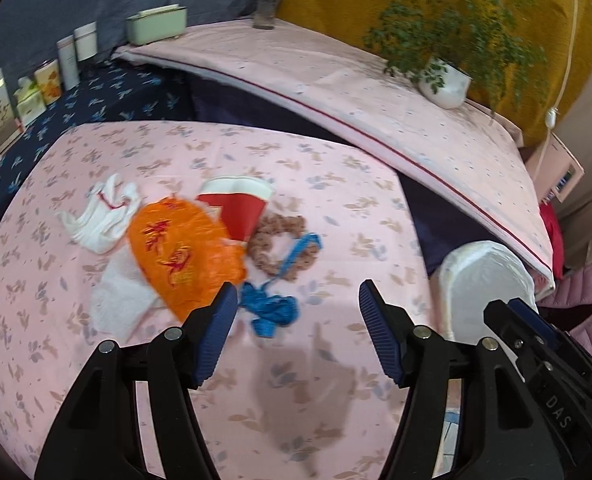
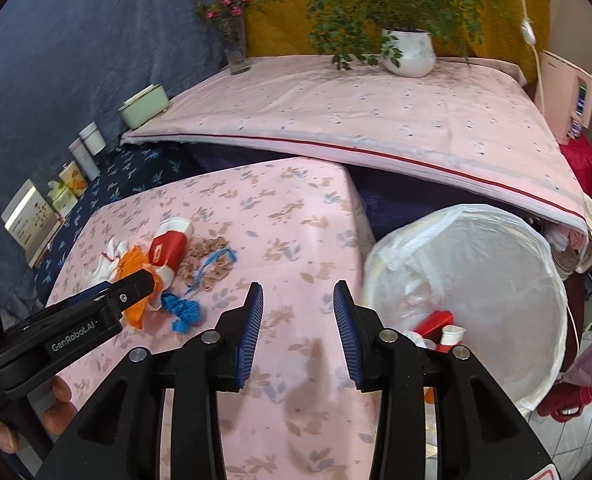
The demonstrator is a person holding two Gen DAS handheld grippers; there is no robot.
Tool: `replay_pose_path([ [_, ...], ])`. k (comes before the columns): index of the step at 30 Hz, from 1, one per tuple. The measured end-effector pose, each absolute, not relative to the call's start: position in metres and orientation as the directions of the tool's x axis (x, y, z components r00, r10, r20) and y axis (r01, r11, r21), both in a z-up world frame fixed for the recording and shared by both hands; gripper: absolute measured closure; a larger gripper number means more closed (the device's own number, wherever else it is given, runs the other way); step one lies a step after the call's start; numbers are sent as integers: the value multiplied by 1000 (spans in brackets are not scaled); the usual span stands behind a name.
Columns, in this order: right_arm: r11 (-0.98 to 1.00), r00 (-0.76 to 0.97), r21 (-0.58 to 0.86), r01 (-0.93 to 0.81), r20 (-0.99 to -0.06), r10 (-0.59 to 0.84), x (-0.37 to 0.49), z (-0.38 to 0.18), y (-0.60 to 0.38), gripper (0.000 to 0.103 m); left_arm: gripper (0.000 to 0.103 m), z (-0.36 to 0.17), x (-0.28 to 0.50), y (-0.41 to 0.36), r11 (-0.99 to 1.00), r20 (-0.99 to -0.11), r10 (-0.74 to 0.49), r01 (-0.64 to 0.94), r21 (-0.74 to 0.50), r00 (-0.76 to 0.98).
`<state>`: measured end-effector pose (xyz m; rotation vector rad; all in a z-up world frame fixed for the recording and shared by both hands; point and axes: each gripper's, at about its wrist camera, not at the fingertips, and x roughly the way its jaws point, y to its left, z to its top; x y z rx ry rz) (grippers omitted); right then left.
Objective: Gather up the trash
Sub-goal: 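Grasp the white tissue with the left tool while the right tool grasps the orange printed bag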
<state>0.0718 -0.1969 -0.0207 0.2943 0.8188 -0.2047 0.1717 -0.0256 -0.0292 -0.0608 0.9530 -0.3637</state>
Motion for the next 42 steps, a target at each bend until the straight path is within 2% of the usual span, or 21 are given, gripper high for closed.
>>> replay_pose_path([
  [4, 955, 662, 166, 247, -748, -41, 83, -23, -174, 62, 37, -35, 178, 2, 954, -790, -295, 218, -207, 538],
  [9, 969, 653, 153, 195, -757, -12, 98, -28, -144, 57, 35, -44, 186, 36, 970, -798, -241, 150, -189, 552],
  [13, 979, 645, 140, 147, -764, 12, 111, -32, -118, 54, 24, -55, 193, 65, 977, -811, -208, 84, -194, 547],
  [19, 987, 627, 140, 82, -777, 57, 133, -41, -85, 53, 23, -71, 204, 100, 979, -833, -184, 24, -201, 522],
  [28, 987, 601, 155, 43, -793, 98, 169, -57, -53, 53, 22, -99, 220, 124, 982, -866, -172, 17, -186, 470],
  [31, 987, 591, 155, 40, -801, 101, 181, -64, -47, 53, 23, -106, 225, 125, 983, -873, -173, 31, -179, 456],
  [37, 989, 559, 143, 35, -823, 99, 199, -81, -39, 55, 35, -119, 236, 123, 978, -887, -204, 49, -202, 414],
  [42, 990, 536, 140, 17, -837, 109, 202, -91, -35, 81, 48, -122, 237, 115, 976, -888, -217, 89, -198, 405],
])
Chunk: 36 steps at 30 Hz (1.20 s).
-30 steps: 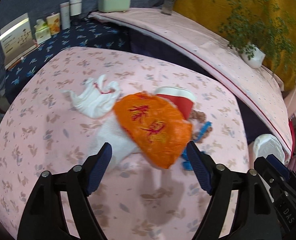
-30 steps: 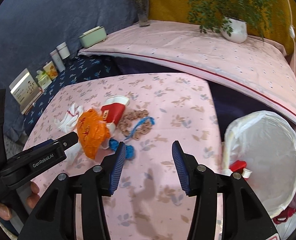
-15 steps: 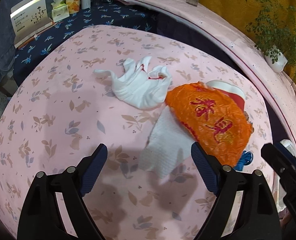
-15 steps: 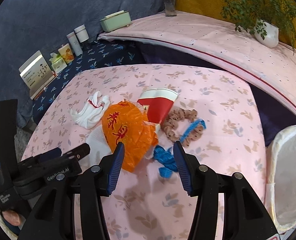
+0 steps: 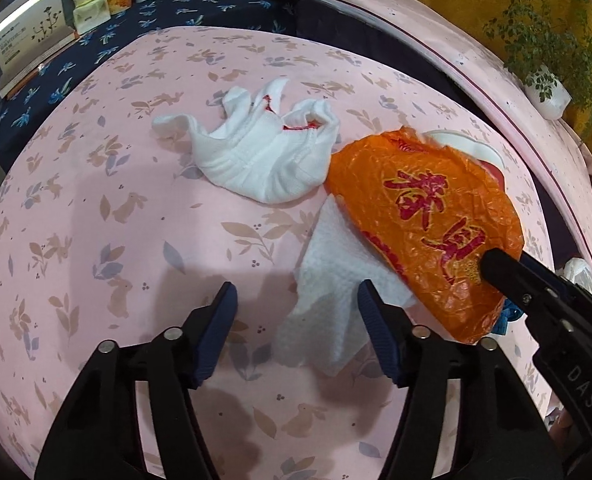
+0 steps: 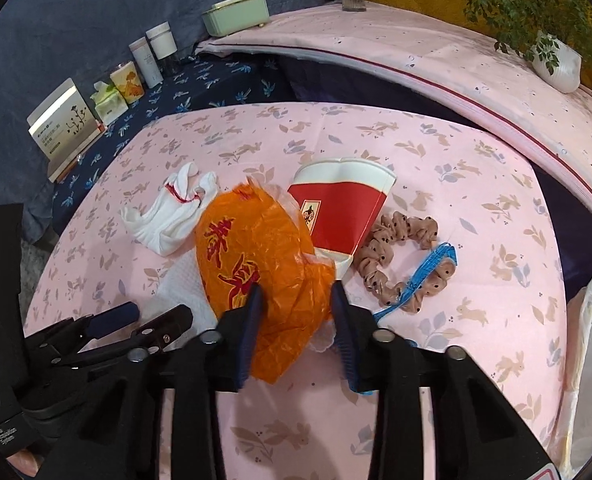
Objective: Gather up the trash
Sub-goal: 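Grasp the white tissue with the left tool while the right tool grasps the orange printed bag, then carry the tissue and orange bag over the bin and release both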
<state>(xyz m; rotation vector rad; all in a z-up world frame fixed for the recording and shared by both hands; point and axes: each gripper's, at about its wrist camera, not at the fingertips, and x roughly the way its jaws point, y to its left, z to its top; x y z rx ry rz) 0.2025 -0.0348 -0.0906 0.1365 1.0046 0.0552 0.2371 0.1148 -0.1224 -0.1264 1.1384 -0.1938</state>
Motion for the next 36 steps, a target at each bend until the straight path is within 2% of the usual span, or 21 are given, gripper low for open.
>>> replay_pose_path([
  [3, 989, 536, 146, 7, -836, 120, 201, -91, -34, 87, 67, -121, 237, 110, 971, -885, -240, 112, -212, 400],
  [5, 990, 542, 141, -3, -832, 120, 200, -87, -33, 89, 88, -120, 236, 107, 964, -881, -263, 130, -230, 393],
  [7, 991, 551, 136, -13, -826, 121, 197, -82, -32, 90, 97, -117, 235, 104, 962, -880, -272, 139, -236, 389],
  [13, 989, 601, 148, -13, -789, 126, 185, -55, -41, 92, 101, -95, 225, 95, 955, -858, -294, 170, -244, 421],
  [22, 983, 702, 178, 42, -706, 98, 160, -2, -78, 92, 101, -33, 205, 68, 937, -794, -342, 253, -243, 503],
  [30, 970, 779, 201, 137, -626, 20, 123, 39, -130, 92, 101, 23, 183, 26, 899, -725, -420, 363, -247, 546],
  [36, 948, 798, 220, 232, -600, -56, 92, 49, -176, 92, 101, 55, 164, -16, 856, -683, -488, 452, -251, 544],
])
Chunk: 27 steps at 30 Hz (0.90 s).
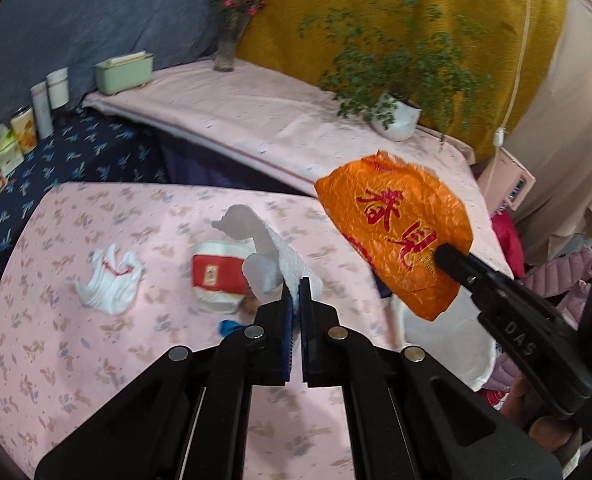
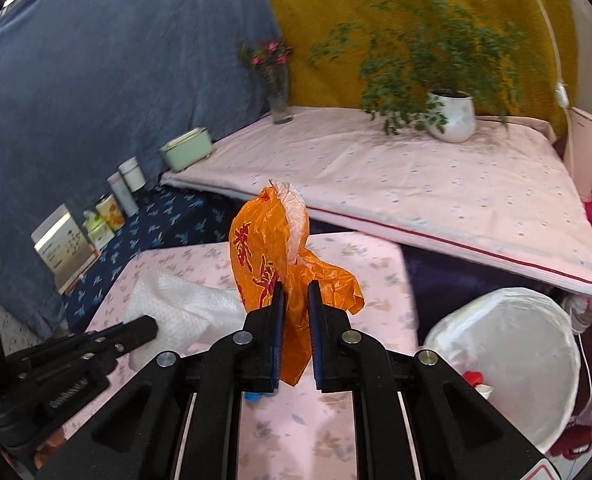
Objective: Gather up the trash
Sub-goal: 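Carry the tissue and orange bag over the bin and release both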
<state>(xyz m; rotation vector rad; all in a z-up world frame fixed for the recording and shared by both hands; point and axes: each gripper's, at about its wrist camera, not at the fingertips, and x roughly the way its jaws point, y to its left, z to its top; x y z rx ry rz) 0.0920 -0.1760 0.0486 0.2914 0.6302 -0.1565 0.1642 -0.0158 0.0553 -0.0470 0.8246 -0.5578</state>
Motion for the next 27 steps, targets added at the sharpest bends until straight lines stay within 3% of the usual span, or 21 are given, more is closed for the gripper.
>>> replay_pose_path([
  [16, 847, 743, 206, 489, -608, -281, 4, 29, -287, 92, 101, 69, 106, -151, 718, -678, -591, 668, -196, 437],
  [27, 773, 686, 235, 589, -652, -324, -37, -5, -337, 92, 100, 45, 83, -210, 660, -723, -589, 732, -171, 361],
])
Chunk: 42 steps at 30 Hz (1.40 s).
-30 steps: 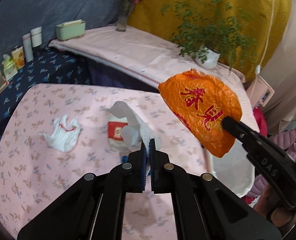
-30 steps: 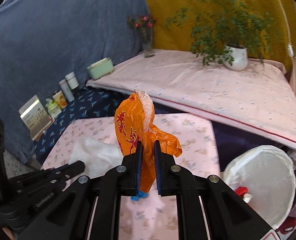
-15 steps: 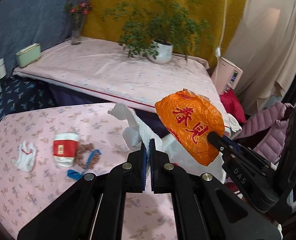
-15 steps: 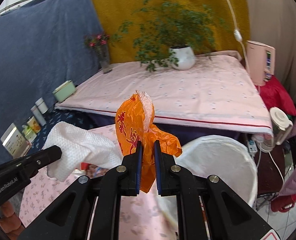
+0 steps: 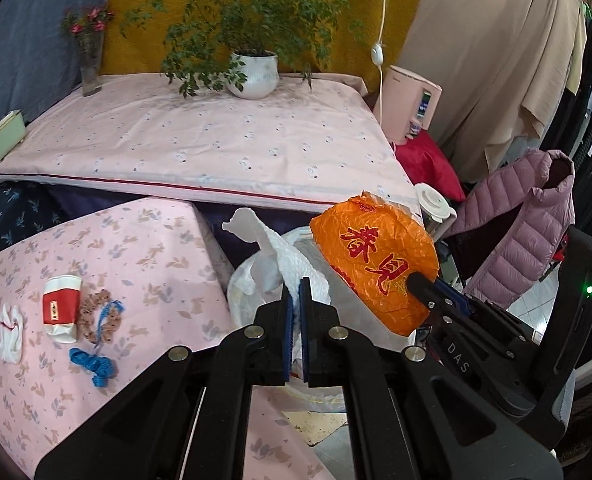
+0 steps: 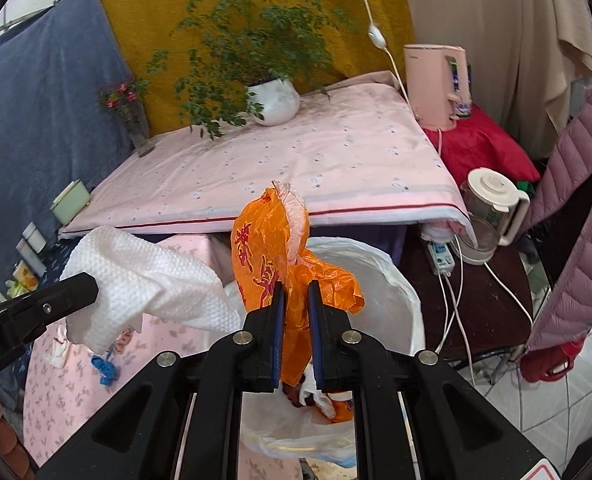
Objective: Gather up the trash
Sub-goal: 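Carry the tissue and orange bag over the bin and release both, then grasp the white glove with the left tool while the right tool grasps the blue tape measure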
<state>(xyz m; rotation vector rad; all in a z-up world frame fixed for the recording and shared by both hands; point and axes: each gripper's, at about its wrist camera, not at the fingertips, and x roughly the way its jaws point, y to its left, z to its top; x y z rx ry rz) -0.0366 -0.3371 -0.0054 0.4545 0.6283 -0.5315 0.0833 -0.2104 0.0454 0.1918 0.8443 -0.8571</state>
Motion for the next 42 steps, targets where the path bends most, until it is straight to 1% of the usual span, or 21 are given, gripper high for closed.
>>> replay_pose_path([
  [4, 760, 674, 238, 605, -662, -328, -40, -12, -345, 92, 98, 38, 80, -221, 656, -729, -584, 736, -166, 357],
  [6, 755, 669, 239, 610, -667, -329, -40, -15, -347, 92, 89, 35, 79, -224, 654, -731, -582, 740, -160, 356],
  [7, 754, 667, 239, 611, -669, -328, -40, -17, -348, 92, 78, 34, 78, -225, 655, -732, -579, 739, -156, 359],
  [8, 753, 665, 239, 612, -671, -327, -39, -18, -348, 92, 69, 33, 78, -225, 660, -730, -577, 736, -151, 368],
  [10, 754, 662, 238, 612, -675, -324, -37, -20, -347, 92, 64, 32, 78, -225, 668, -728, -572, 730, -144, 379],
  [22, 778, 664, 226, 586, -684, -302, -22, -23, -334, 91, 63, 25, 89, -212, 707, -741, -540, 693, -142, 400],
  [24, 784, 665, 221, 581, -684, -300, -19, -22, -330, 87, 61, 24, 91, -210, 714, -742, -535, 686, -142, 404],
  [26, 786, 668, 214, 580, -678, -308, -17, -21, -327, 86, 55, 24, 93, -206, 723, -741, -530, 676, -143, 411],
  [28, 789, 670, 214, 575, -677, -305, -15, -20, -325, 85, 52, 23, 94, -202, 733, -740, -525, 666, -141, 421],
  [30, 790, 672, 214, 575, -674, -307, -14, -18, -322, 79, 51, 22, 96, -199, 741, -741, -518, 657, -139, 427],
  [33, 791, 677, 212, 573, -667, -312, -13, -15, -320, 72, 49, 21, 100, -193, 753, -742, -510, 643, -142, 434],
  [37, 801, 687, 209, 560, -658, -308, -11, -10, -314, 70, 44, 19, 104, -186, 768, -742, -502, 623, -146, 444],
  [42, 816, 696, 200, 542, -652, -303, -6, -5, -304, 66, 44, 17, 107, -178, 779, -744, -494, 609, -149, 450],
])
